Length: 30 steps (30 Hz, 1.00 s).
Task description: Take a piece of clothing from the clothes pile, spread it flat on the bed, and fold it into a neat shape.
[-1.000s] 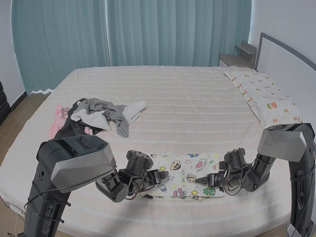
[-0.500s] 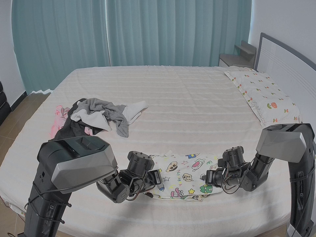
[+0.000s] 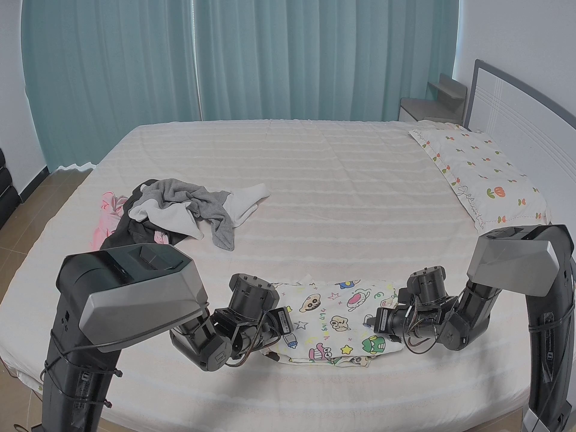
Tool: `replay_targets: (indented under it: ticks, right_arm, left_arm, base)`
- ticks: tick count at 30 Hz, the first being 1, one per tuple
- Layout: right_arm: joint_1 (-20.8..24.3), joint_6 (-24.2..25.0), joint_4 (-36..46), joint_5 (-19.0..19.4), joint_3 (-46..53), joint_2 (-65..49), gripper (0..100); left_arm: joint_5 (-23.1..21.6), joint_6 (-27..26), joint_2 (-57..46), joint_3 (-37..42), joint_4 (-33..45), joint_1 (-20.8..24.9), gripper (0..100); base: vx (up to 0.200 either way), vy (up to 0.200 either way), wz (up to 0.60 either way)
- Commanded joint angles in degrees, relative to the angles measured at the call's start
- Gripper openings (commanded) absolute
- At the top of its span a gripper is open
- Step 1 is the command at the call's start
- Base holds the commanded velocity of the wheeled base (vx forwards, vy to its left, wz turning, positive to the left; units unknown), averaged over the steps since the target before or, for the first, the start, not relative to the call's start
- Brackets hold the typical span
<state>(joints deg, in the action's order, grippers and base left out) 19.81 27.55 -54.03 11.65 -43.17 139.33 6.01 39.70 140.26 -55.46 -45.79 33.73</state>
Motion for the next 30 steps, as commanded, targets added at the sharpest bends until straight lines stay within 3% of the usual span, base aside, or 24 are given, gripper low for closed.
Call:
replay_targets:
  ticks: [1,3,30]
  right_arm:
    - [0.05,-0.04,-0.02,0.04,0.01,-0.11,0]
    - [0.05,-0.04,-0.11,-0.05,0.01,-0.20,0]
    - [0.32,0.05,-0.11,0.04,-0.08,-1.07,0]
  left_arm:
    - [0.05,0.02,-0.34,0.08,0.00,-0.07,0]
    - [0.05,0.02,-0.43,0.08,0.00,-0.07,0]
    - [0.14,0.64,-0.78,2.46,-0.53,-0.86,0]
  base:
    - [0.000,0.000,0.00]
    - [0.000,0.000,0.00]
    - [0.000,0.200,0.00]
